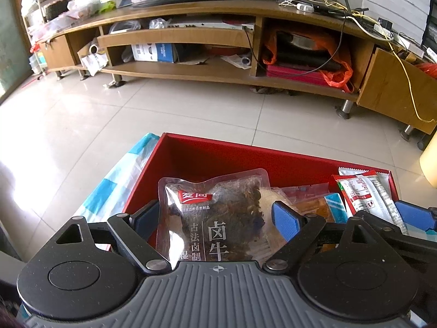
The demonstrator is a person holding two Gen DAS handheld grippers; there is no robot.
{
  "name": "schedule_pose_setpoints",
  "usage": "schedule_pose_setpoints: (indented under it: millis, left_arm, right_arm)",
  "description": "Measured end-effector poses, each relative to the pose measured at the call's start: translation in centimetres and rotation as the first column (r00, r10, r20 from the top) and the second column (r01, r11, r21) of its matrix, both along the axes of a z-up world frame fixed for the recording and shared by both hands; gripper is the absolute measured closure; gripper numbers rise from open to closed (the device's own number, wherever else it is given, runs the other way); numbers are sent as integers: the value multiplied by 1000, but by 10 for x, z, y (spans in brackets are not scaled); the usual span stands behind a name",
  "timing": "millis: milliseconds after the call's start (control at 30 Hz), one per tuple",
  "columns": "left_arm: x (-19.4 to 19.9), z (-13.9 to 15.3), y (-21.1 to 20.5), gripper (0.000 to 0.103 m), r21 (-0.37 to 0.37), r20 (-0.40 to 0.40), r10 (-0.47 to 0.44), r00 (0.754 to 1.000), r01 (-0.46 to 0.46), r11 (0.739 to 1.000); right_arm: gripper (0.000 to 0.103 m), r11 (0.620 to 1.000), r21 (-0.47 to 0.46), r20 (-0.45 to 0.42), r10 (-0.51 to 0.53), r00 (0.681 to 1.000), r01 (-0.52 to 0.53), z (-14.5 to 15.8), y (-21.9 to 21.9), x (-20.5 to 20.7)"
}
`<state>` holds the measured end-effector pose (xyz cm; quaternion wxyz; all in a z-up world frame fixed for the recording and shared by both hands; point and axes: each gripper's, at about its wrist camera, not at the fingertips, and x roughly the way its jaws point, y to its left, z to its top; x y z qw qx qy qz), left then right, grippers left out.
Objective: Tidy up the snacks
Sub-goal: 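Carry the jerky bag and stick packet into the red box and release both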
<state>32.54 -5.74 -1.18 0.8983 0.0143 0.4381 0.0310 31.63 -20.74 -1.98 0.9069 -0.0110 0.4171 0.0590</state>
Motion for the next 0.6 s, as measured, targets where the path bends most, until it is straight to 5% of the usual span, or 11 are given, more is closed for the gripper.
schedule_pose_setpoints:
  millis: [600]
  left_arm:
    - [-1, -1, 2, 9, -8, -9, -2, 1000, 2, 1000]
  right_arm:
    - [49, 1000, 0, -24, -13, 1000, 13, -4, -6, 0]
